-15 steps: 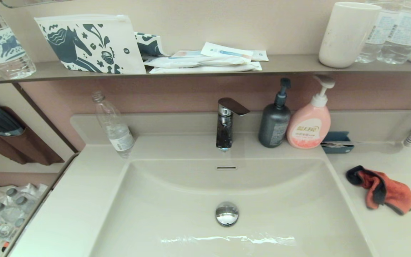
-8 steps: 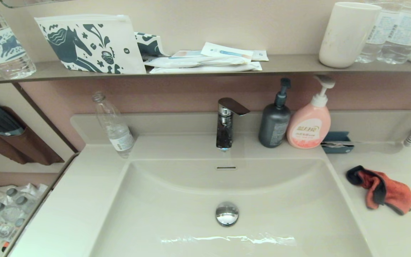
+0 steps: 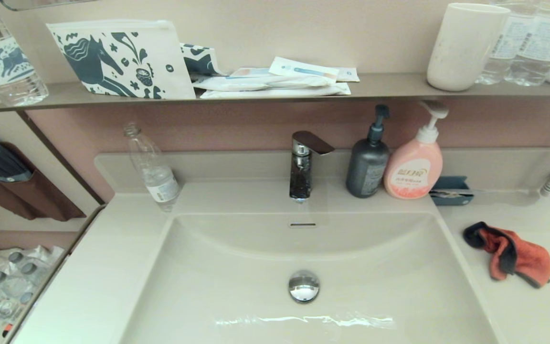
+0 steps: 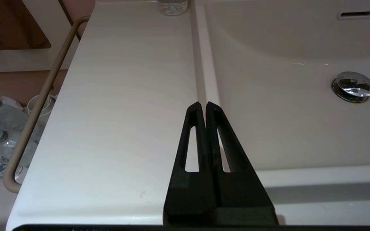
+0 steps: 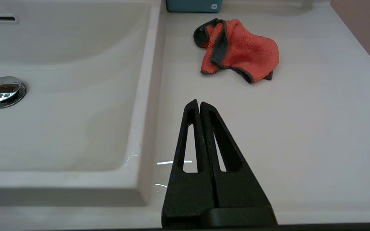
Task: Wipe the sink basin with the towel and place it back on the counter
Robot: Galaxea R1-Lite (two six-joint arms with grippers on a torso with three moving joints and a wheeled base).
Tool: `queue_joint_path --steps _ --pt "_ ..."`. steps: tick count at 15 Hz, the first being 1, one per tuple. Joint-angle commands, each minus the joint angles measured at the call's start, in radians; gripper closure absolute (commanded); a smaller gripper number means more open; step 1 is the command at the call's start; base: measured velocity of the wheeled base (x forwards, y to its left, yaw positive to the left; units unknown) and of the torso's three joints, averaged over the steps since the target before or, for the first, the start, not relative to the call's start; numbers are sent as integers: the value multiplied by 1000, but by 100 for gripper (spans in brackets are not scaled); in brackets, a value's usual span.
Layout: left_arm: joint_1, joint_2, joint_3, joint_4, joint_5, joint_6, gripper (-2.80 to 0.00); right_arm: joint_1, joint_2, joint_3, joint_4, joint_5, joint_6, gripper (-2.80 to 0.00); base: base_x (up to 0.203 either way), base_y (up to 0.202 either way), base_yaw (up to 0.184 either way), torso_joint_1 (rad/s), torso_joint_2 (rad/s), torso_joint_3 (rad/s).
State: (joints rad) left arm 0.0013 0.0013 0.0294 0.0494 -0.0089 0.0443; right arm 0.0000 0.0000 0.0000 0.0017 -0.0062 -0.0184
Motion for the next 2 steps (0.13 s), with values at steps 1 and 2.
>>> queue_joint_path --steps 1,2 --pt "0 0 104 7 0 0 0 0 2 0 1 -1 15 0 0 0 0 0 0 0" --pt "0 0 12 7 0 0 0 0 2 0 1 -1 18 0 0 0 0 0 0 0"
